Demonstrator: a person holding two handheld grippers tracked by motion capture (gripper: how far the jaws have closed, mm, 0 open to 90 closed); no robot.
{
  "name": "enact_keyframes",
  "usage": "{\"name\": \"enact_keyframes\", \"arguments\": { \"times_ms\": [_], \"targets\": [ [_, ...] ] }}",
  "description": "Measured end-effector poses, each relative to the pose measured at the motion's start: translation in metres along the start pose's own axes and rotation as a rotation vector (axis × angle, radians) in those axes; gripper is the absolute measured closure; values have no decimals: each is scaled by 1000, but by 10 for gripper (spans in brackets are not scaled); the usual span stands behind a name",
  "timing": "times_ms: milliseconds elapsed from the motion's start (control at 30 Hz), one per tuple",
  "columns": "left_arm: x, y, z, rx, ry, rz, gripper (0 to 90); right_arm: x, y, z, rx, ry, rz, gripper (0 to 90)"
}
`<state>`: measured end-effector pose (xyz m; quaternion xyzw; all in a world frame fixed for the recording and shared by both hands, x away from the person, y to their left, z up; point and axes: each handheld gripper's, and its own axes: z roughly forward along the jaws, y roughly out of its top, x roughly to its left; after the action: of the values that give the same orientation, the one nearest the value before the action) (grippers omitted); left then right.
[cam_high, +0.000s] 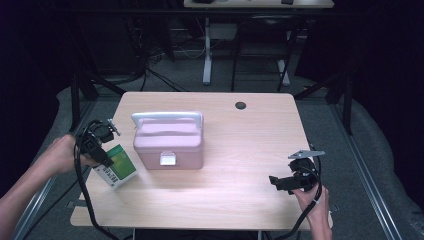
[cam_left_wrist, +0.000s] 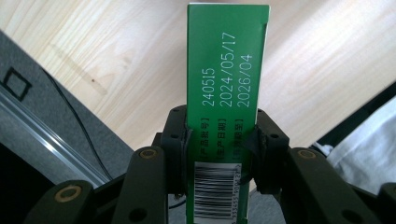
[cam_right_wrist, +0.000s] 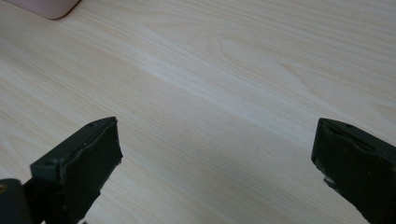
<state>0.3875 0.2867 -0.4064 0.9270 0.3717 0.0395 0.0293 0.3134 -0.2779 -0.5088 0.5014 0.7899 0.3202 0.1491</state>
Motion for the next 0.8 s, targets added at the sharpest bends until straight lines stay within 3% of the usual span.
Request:
{"name": "enact_keyframes", "arguments": {
  "times_ms": [233, 400, 800],
  "targets": [
    [17, 3, 1, -9, 10, -73, 637, 0, 1, 0, -5, -1, -3, 8],
    [24, 9, 0, -30, 20, -95, 636, 1, 2, -1, -2, -2, -2, 8],
    [51, 26, 14, 12, 32, -199, 635, 1, 3, -3, -2, -5, -1, 9]
  ]
}}
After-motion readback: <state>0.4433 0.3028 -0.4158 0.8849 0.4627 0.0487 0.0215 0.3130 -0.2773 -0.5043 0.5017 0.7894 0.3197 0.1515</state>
